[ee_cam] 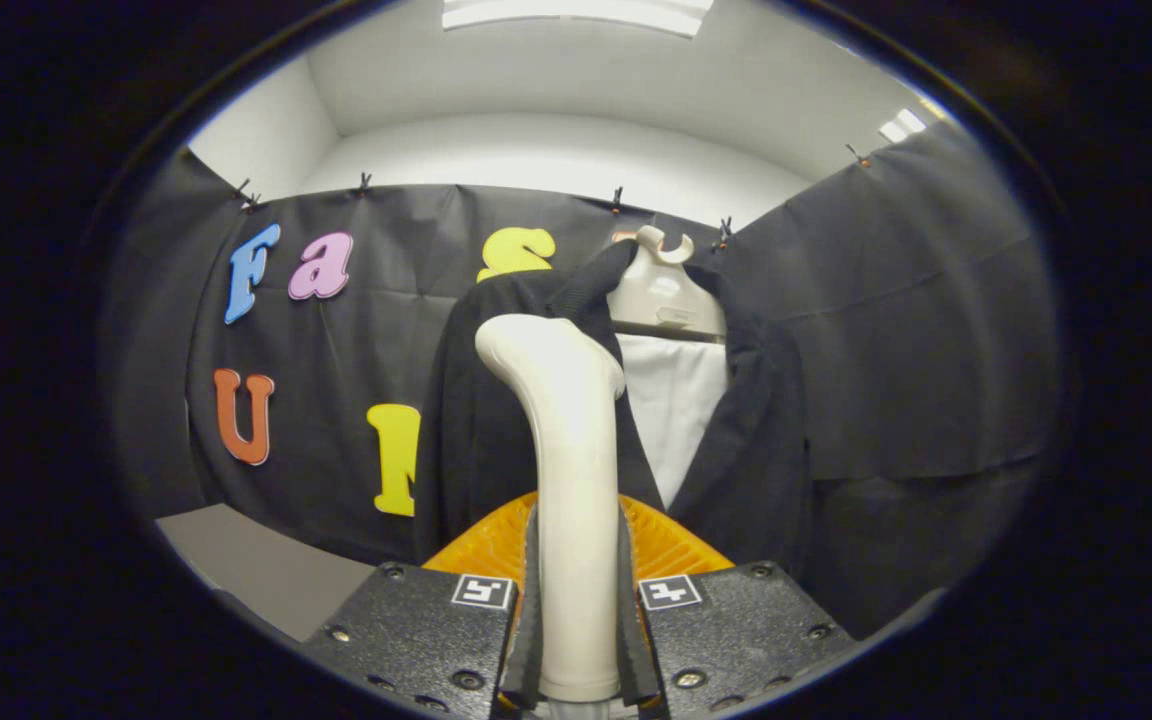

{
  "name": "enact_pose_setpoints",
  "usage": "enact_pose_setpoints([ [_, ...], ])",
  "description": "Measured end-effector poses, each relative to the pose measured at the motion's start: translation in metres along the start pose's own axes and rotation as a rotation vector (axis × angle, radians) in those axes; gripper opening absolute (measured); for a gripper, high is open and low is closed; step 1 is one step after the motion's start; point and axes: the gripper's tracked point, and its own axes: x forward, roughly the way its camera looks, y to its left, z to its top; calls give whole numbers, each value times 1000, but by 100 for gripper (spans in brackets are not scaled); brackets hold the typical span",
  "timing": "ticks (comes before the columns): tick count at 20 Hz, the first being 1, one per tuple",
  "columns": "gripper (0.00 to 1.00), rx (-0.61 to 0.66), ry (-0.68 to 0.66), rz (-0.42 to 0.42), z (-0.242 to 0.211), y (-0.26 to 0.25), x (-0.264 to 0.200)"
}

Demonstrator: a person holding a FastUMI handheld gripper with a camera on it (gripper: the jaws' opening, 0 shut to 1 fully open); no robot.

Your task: Iron the clothes twice with a garment steamer, once on the left side and once on the right side.

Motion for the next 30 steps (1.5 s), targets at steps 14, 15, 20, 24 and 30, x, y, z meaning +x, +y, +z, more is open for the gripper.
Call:
enact_pose_setpoints([
  [14,33,1,159,-77,-74,-18,-27],
  [15,33,3,171,-79,-80,-18,-30],
  [20,33,4,233,-94,-109,-22,-40],
  [24,33,7,285,-101,-133,-23,-47],
  [30,33,4,347,-114,-165,-25,-56],
])
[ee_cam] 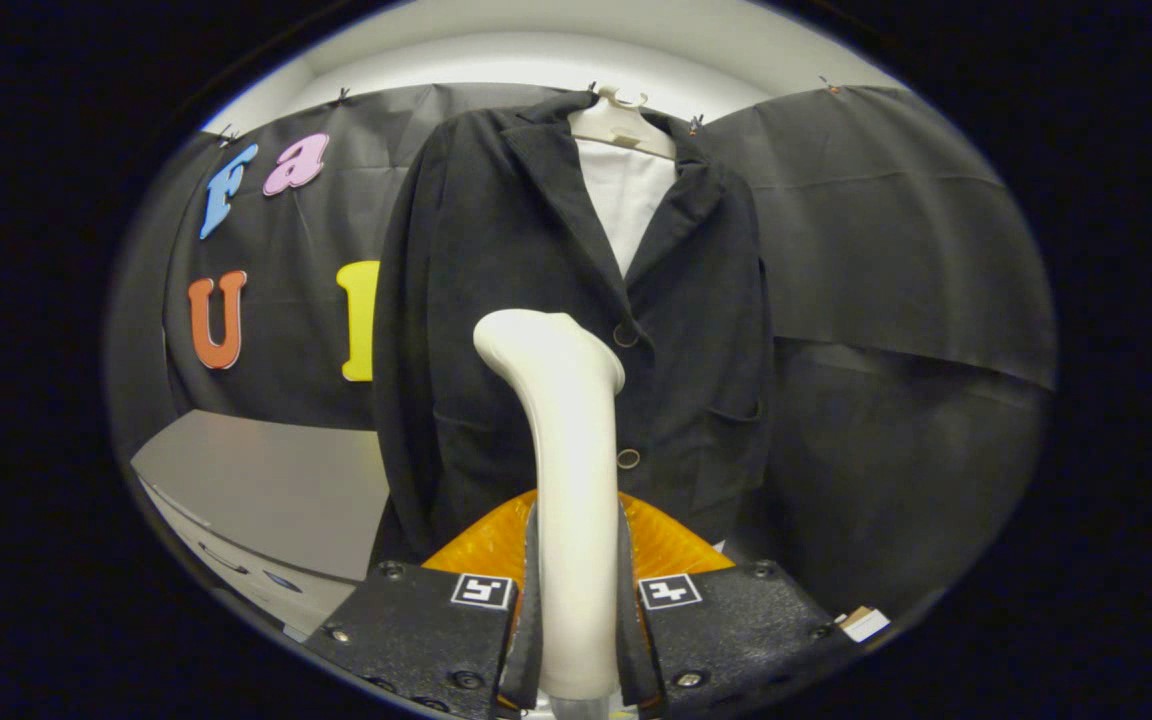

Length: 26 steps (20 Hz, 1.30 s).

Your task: Iron the clothes twice with a garment steamer, once on the left side and once on the right side.

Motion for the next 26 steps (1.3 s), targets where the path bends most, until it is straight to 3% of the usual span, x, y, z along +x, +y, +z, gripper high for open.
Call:
enact_pose_setpoints([
  [26,33,-16,296,-62,-154,1,30],
])
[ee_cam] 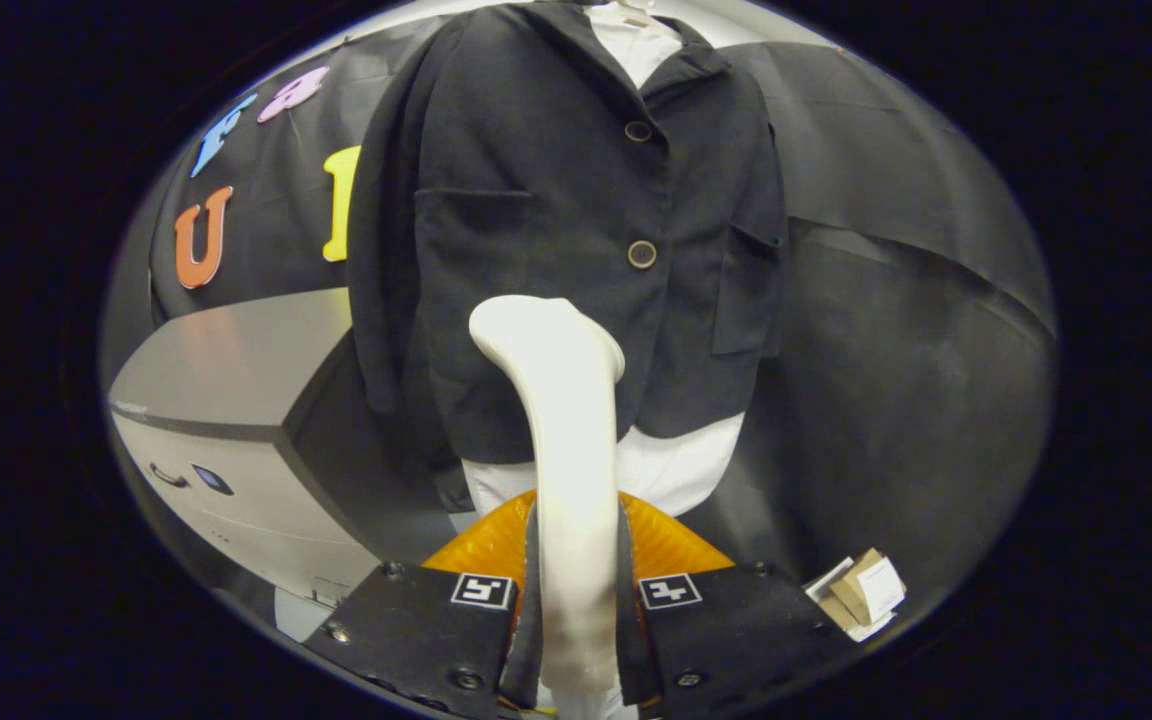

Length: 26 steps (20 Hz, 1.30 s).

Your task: Iron the clothes twice with a garment steamer, once on the left side and once on the right side.

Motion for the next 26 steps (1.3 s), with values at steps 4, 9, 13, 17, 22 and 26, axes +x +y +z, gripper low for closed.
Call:
enact_pose_setpoints([
  [4,33,9,50,-22,-26,5,8],
  [9,33,14,98,-37,-54,10,7],
  [13,33,12,141,-71,-80,10,6],
  [17,33,40,147,-97,-84,7,-2],
  [22,33,147,46,-90,-28,-24,-36],
  [26,33,263,-121,-94,54,-82,-64],
])
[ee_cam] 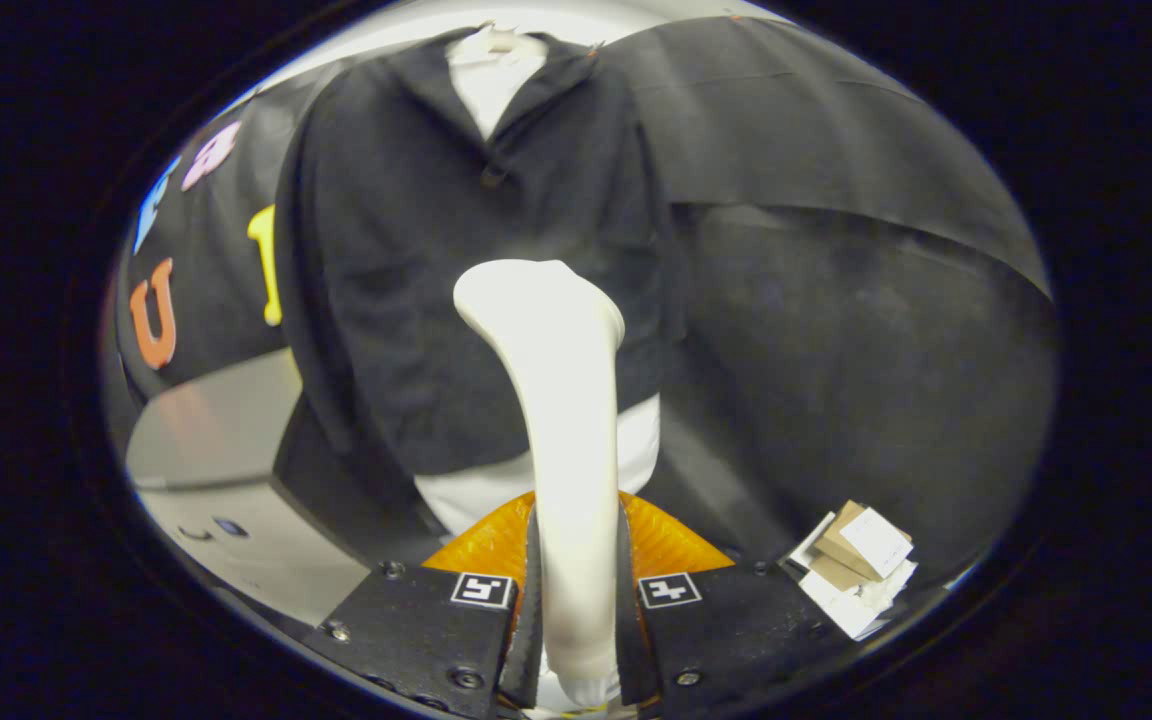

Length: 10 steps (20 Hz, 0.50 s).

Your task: Iron the clothes twice with a garment steamer, once on the left side and once on the right side.

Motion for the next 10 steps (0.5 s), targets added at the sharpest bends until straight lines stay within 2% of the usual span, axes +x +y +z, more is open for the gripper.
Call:
enact_pose_setpoints([
  [4,33,86,-177,47,112,-31,-4],
  [10,32,111,-427,113,267,-52,2],
])
